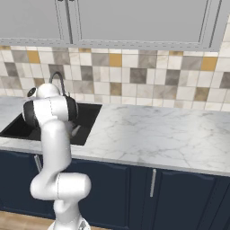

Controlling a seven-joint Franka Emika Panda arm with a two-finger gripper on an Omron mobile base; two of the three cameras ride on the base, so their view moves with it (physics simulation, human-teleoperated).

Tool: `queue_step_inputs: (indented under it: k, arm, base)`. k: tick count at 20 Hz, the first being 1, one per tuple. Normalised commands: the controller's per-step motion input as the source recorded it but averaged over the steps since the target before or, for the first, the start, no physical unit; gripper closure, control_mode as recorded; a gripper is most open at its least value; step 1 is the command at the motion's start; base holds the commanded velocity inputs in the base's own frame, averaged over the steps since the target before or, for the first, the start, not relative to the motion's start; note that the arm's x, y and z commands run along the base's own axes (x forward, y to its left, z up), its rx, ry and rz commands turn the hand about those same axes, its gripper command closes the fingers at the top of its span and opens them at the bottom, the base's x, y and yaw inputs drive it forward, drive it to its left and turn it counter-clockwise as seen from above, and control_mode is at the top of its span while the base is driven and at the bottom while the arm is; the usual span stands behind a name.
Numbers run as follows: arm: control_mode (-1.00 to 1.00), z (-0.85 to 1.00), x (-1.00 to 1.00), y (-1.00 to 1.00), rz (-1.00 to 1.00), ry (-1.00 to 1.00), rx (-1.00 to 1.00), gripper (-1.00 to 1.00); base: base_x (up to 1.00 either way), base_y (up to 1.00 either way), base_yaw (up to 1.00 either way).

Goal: Open the cabinet, pick the kettle from the cabinet, and place it in the sink.

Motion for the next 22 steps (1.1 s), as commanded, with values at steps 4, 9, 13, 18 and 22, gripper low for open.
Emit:
queue_step_inputs:
  k: [4,9,13,18,22]
  arm:
    - [-1.0,-0.08,0.04,0.14,-0.31,0.0,-0.1,1.0]
    - [-1.0,-0.11,-0.01,0.04,-0.31,0.0,-0.13,1.0]
    - [-1.0,-0.13,-0.02,0.0,-0.3,0.0,-0.12,1.0]
    - [-1.0,0.0,0.05,-0.09,-0.29,0.02,-0.07,1.0]
    - [-1.0,-0.03,-0.02,-0.15,-0.23,0.0,-0.04,1.0]
  base:
    - [0.0,0.0,0.0]
    - [0.0,0.0,0.0]
    - [0.0,0.0,0.0]
    - [0.0,0.0,0.0]
    - [0.0,0.0,0.0]
